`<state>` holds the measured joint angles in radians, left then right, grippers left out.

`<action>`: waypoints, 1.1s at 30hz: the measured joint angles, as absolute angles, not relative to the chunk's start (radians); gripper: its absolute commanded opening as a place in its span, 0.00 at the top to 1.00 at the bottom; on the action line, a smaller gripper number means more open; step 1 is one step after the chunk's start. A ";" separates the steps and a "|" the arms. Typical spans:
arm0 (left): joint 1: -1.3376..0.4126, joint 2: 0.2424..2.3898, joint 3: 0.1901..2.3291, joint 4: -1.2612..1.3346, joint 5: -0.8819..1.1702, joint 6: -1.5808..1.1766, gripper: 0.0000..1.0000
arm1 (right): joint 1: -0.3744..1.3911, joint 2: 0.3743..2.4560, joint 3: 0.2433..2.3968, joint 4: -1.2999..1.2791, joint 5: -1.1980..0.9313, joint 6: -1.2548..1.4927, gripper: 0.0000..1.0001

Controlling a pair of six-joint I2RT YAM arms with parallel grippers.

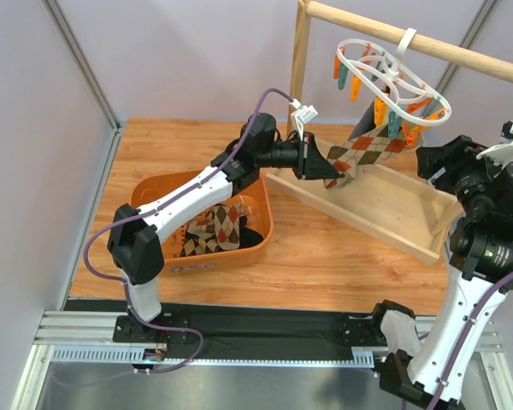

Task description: Remove the socks clipped to the hanger

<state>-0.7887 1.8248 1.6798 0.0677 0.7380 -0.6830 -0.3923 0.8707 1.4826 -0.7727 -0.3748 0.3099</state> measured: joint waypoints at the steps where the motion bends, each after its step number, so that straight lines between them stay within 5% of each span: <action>1: -0.784 1.821 1.680 0.065 0.740 -0.683 1.00 | -0.418 0.879 1.486 -0.772 -0.416 0.304 0.36; 7: -0.749 1.794 1.669 0.056 0.752 -0.693 1.00 | -0.627 0.893 1.412 -0.635 -0.707 0.357 0.50; 11: -0.735 1.784 1.646 0.056 0.756 -0.707 1.00 | -0.720 0.880 1.275 -0.393 -0.873 0.511 0.49; 21: -0.732 1.778 1.621 0.096 0.810 -0.760 1.00 | -0.721 0.892 1.207 0.011 -1.049 0.677 0.41; 28: -0.732 1.776 1.615 0.112 0.839 -0.789 1.00 | -0.682 0.926 1.174 0.132 -1.070 0.691 0.57; 33: -0.732 1.774 1.615 0.124 0.853 -0.810 1.00 | -0.679 0.929 1.122 0.212 -1.076 0.694 0.54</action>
